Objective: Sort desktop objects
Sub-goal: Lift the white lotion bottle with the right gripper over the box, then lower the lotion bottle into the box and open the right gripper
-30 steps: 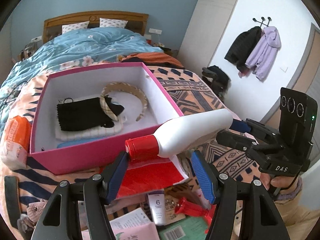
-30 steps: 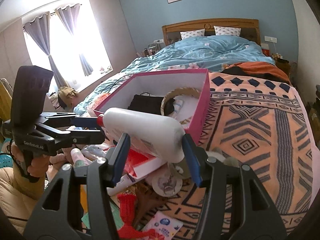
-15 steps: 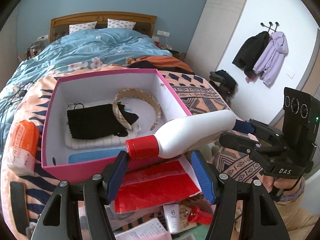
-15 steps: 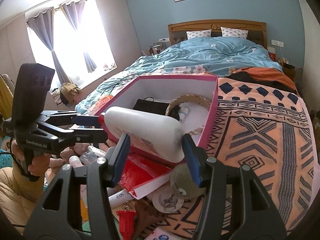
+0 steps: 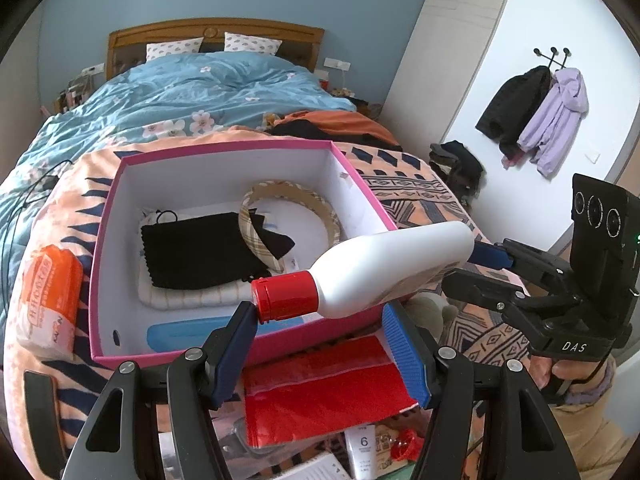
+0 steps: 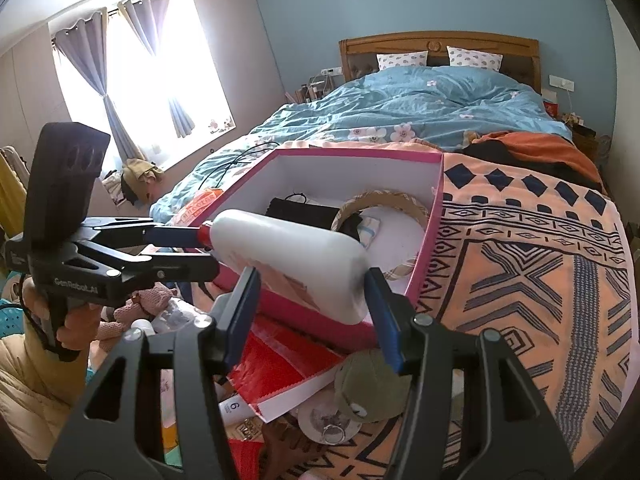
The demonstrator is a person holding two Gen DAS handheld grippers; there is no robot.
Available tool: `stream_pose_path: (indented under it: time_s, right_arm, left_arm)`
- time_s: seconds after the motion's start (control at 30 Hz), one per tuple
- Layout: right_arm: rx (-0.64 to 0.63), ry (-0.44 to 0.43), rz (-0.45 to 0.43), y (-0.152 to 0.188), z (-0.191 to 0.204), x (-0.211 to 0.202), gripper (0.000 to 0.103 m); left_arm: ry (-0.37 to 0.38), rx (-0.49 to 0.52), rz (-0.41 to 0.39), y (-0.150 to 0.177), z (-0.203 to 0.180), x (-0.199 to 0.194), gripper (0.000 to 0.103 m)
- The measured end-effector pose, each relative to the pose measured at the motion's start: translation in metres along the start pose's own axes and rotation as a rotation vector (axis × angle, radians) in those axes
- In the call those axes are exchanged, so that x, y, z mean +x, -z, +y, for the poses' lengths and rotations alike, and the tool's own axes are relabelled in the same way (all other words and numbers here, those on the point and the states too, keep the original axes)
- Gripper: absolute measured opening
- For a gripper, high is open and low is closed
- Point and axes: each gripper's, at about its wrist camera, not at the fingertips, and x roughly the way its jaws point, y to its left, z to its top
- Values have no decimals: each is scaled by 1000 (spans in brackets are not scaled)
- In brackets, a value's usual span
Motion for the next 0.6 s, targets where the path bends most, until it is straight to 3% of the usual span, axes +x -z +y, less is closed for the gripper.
stream_pose_path:
  time_s: [0.6]
  right_arm:
    - [14,3,78,-7,-15,29,57]
  left_arm:
    - [-27,-12,48,-10,10,24,66]
